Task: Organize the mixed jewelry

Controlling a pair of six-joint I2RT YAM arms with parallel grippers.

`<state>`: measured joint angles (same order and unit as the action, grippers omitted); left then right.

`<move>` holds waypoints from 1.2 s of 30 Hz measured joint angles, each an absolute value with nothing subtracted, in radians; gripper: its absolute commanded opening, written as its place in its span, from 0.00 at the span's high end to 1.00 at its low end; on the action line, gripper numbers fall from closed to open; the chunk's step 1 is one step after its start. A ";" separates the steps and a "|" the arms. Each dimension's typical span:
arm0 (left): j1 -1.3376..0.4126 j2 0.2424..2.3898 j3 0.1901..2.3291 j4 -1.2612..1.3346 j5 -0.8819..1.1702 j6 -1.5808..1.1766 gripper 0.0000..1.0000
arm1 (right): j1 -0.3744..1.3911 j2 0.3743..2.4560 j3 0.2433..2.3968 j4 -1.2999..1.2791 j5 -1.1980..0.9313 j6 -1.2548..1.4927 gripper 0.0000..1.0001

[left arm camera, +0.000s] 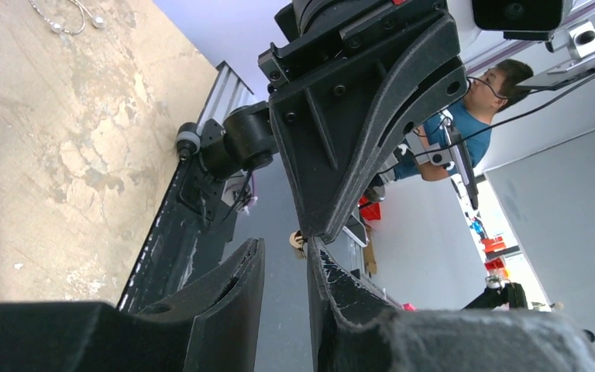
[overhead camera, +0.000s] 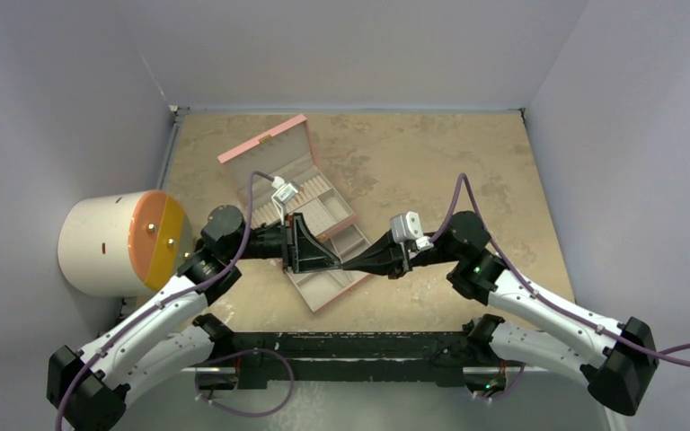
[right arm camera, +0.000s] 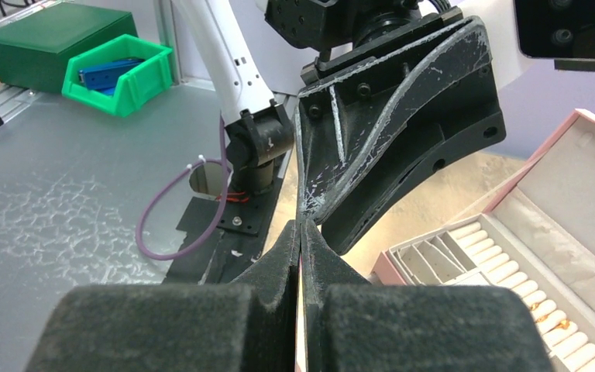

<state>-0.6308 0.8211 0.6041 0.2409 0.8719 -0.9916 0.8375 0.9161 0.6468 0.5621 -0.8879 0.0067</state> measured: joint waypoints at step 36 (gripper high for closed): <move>-0.631 0.724 0.676 0.202 0.688 -0.953 0.67 | 0.879 1.002 0.567 1.015 -0.561 0.552 1.00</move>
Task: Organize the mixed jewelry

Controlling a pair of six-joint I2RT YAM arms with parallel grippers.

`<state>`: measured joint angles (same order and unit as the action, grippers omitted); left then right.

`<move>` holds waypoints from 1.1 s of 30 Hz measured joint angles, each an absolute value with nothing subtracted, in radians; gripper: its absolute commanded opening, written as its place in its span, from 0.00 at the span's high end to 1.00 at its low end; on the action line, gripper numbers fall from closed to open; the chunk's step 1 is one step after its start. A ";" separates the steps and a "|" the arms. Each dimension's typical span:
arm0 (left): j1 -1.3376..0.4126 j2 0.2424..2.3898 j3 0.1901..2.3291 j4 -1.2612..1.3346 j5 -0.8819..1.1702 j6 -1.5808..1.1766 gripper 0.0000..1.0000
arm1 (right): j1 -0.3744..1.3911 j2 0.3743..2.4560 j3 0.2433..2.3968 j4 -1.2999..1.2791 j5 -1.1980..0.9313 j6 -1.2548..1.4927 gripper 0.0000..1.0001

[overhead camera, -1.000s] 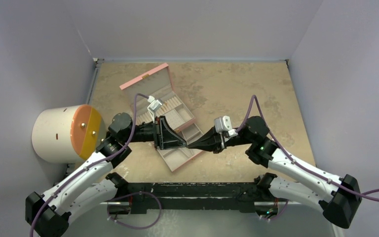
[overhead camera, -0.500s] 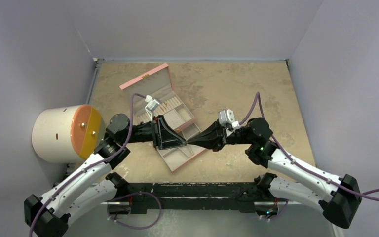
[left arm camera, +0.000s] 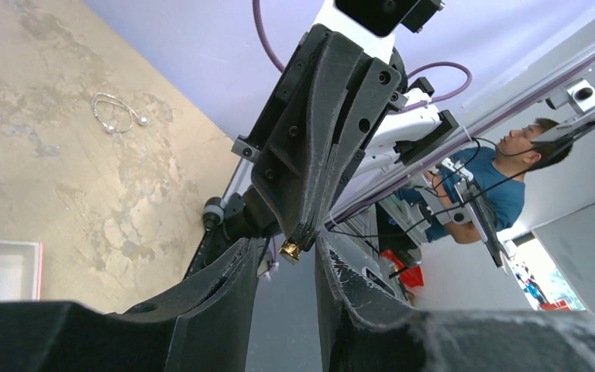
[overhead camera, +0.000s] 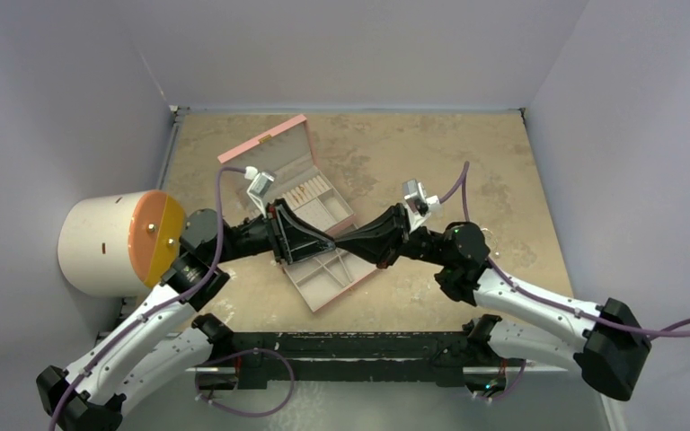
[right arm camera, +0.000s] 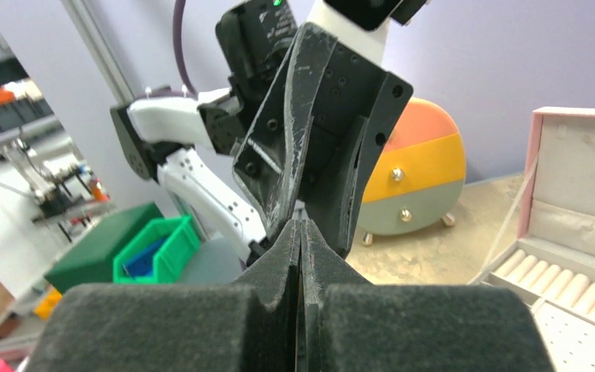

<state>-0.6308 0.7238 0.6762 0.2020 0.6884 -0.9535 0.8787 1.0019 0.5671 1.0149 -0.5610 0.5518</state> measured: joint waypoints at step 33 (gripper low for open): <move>-0.631 0.648 0.590 0.448 0.457 -1.141 0.68 | 0.946 1.254 0.566 1.499 -0.249 0.877 1.00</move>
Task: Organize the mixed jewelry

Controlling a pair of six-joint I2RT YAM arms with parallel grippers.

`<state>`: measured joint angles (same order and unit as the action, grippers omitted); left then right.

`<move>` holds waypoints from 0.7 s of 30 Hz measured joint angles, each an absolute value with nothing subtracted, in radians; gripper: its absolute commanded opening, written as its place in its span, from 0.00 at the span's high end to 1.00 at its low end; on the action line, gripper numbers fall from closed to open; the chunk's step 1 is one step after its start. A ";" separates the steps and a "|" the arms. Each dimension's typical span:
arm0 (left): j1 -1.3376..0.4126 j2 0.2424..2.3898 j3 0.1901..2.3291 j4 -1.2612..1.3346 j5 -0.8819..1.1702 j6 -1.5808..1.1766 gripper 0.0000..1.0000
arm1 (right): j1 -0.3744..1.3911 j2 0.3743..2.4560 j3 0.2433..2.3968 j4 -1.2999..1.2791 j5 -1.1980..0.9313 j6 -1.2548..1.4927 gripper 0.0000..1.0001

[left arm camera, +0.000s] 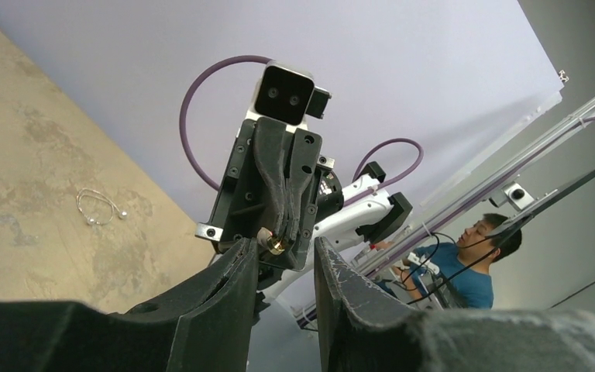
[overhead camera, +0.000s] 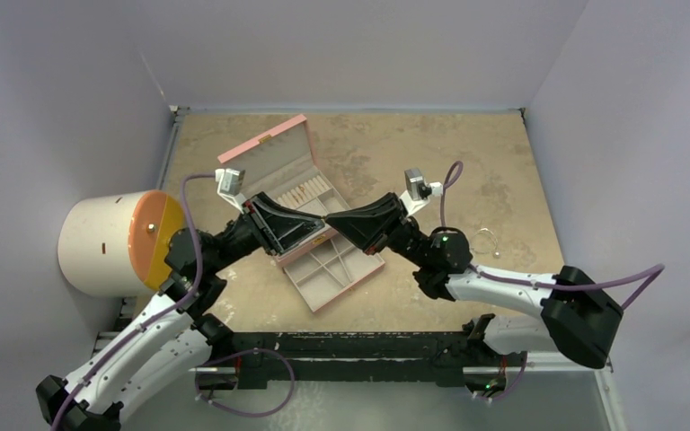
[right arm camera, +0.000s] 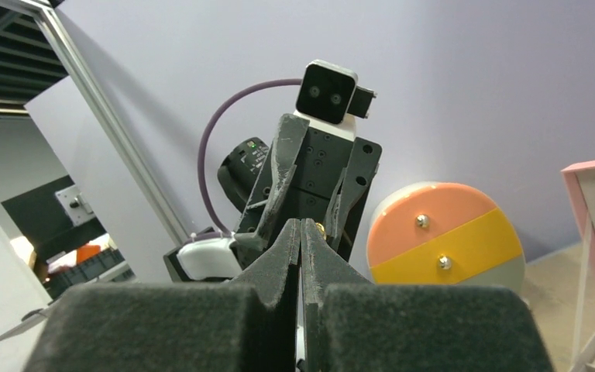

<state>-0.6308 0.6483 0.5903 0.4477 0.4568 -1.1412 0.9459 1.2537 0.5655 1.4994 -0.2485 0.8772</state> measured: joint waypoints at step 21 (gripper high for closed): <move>-0.630 0.662 0.550 0.546 0.447 -1.203 0.72 | 0.968 1.303 0.585 1.607 -0.246 0.914 1.00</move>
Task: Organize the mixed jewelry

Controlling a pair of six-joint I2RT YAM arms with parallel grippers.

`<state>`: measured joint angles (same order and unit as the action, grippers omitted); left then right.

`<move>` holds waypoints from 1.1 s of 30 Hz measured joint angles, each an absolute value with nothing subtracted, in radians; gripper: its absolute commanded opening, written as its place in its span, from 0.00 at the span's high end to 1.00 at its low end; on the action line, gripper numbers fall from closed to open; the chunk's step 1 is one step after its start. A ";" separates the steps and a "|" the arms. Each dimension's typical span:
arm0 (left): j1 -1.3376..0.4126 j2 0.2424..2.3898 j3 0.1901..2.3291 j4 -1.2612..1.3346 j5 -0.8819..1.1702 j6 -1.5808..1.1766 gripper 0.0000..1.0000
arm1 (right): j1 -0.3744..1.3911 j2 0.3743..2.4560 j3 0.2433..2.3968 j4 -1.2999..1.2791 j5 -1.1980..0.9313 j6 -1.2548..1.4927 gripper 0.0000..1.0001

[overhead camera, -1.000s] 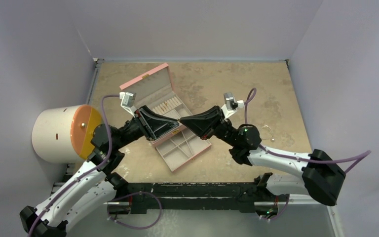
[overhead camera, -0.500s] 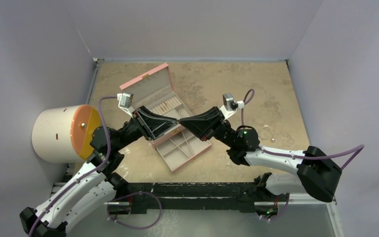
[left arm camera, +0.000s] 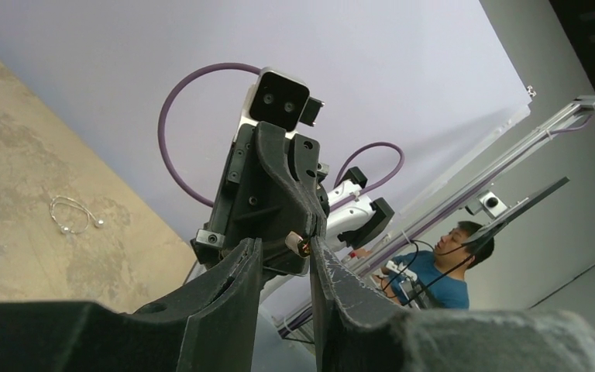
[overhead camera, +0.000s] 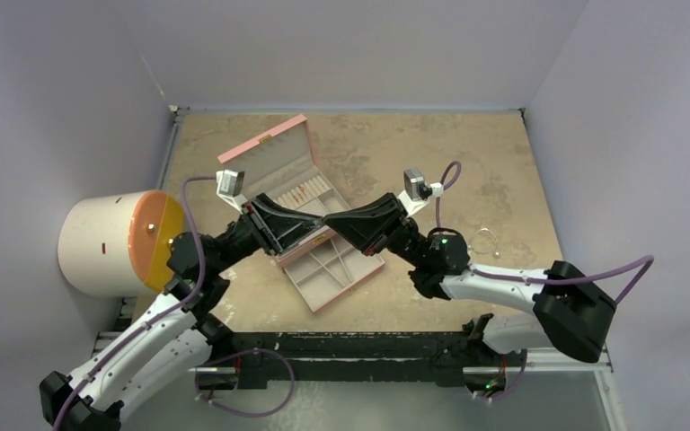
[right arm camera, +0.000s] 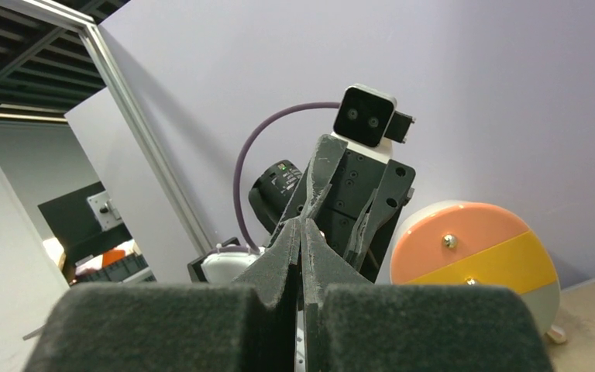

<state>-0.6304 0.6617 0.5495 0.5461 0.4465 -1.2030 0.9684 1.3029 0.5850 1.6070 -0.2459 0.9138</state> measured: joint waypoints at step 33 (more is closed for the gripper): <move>-0.631 0.699 0.525 0.664 0.520 -1.290 1.00 | 0.976 1.287 0.562 1.600 -0.224 0.908 0.96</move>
<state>-0.6308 0.6987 0.5247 0.6640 0.5198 -1.2900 0.9764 1.2869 0.5617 1.5997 -0.2245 0.9077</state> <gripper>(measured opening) 0.123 0.004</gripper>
